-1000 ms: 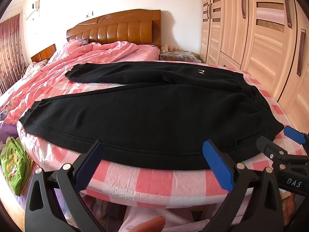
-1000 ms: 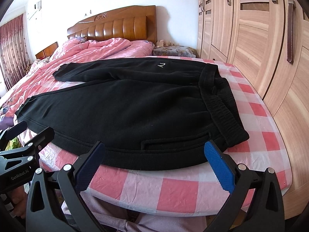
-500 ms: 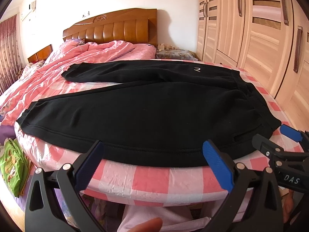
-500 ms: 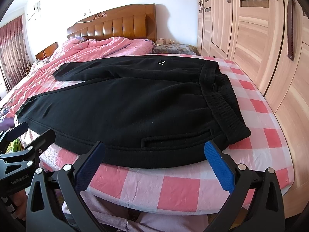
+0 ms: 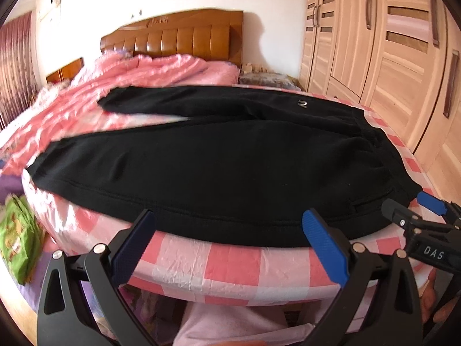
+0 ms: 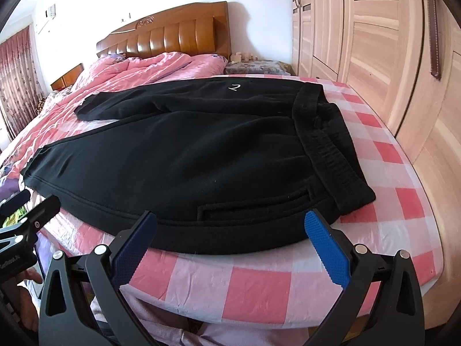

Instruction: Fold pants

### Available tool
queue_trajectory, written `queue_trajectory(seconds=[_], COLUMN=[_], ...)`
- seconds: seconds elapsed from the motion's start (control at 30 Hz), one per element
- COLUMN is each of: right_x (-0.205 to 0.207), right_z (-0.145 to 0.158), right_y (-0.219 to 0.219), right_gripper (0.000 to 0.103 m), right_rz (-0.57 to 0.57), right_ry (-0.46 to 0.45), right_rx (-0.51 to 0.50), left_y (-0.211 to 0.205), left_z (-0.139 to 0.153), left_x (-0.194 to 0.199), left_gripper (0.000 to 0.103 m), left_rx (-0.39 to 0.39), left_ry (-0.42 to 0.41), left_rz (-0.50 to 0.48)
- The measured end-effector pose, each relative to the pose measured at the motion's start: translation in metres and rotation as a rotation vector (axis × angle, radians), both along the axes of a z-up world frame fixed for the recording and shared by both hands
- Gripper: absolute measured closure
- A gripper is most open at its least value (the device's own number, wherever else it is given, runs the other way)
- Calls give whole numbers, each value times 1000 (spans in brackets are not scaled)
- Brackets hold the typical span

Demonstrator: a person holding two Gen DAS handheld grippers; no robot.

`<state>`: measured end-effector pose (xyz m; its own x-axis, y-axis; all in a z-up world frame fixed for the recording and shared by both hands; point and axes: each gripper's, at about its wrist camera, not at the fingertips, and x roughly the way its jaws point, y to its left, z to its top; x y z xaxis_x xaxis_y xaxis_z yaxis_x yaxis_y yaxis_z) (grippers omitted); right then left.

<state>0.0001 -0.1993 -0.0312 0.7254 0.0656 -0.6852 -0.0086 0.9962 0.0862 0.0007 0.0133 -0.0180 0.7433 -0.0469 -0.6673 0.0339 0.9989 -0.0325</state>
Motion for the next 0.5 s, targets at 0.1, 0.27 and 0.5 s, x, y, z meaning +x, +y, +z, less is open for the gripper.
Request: queue_trajectory(seconds=[0.1, 0.27, 0.5], right_x=[16, 68, 198], right_z=[6, 28, 44], right_y=[-3, -16, -53], right_gripper=[4, 4, 4], right_rz=[34, 106, 275], right_ry=[-13, -27, 54], right_rx=[-6, 2, 112], left_y=[5, 12, 21], left_z=[-7, -1, 9], left_x=[6, 30, 147], left_gripper=[1, 1, 1], left_rx=[-33, 34, -43], left_ry=[9, -38, 202], left_rz=[-7, 61, -153])
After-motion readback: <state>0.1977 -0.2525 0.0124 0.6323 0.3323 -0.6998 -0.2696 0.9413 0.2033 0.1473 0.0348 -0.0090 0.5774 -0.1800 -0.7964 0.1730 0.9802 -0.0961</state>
